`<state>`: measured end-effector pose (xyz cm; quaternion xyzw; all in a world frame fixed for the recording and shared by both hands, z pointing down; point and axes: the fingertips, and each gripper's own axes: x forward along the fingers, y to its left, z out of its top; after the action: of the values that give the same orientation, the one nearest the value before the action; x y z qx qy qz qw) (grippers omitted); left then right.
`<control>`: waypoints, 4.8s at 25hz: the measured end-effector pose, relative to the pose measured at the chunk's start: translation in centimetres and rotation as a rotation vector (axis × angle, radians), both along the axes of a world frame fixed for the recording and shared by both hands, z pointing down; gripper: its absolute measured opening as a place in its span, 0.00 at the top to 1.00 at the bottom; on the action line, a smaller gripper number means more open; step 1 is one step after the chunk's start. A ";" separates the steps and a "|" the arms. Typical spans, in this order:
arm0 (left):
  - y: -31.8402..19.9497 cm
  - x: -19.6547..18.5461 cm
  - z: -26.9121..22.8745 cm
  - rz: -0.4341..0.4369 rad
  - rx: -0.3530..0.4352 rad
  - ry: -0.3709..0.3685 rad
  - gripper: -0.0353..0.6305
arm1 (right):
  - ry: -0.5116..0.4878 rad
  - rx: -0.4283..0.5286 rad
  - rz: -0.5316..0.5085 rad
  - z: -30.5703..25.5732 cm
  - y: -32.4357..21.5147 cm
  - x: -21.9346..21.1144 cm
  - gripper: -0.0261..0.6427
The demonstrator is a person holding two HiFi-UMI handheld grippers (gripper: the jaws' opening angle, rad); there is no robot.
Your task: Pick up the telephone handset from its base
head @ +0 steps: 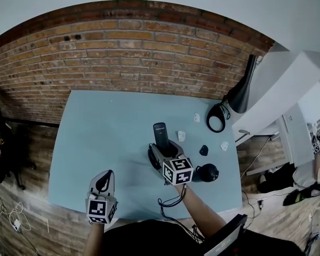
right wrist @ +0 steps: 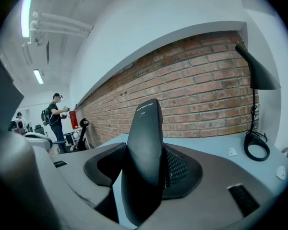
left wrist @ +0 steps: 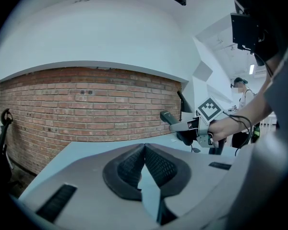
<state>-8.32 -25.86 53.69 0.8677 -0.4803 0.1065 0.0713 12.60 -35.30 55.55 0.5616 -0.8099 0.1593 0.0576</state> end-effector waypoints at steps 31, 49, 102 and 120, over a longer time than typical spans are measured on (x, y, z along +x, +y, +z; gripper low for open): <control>-5.4 5.5 -8.6 0.142 0.199 0.070 0.91 | 0.008 0.451 0.051 -19.1 0.8 0.1 0.60; -7.8 8.3 -14.5 0.208 0.311 0.158 0.91 | 0.025 0.523 -0.005 -21.6 2.5 -1.8 0.61; -6.1 8.0 -4.5 0.239 0.186 0.054 0.91 | 0.078 0.180 -0.056 -6.1 3.8 -3.7 0.61; -5.3 7.8 -1.7 0.257 0.110 0.039 0.91 | 0.090 0.108 -0.072 -2.9 4.5 -3.6 0.61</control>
<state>-0.54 -31.16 52.02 0.9266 -0.3688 0.0713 0.0189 8.96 -30.75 52.65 0.5409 -0.8336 0.0878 0.0695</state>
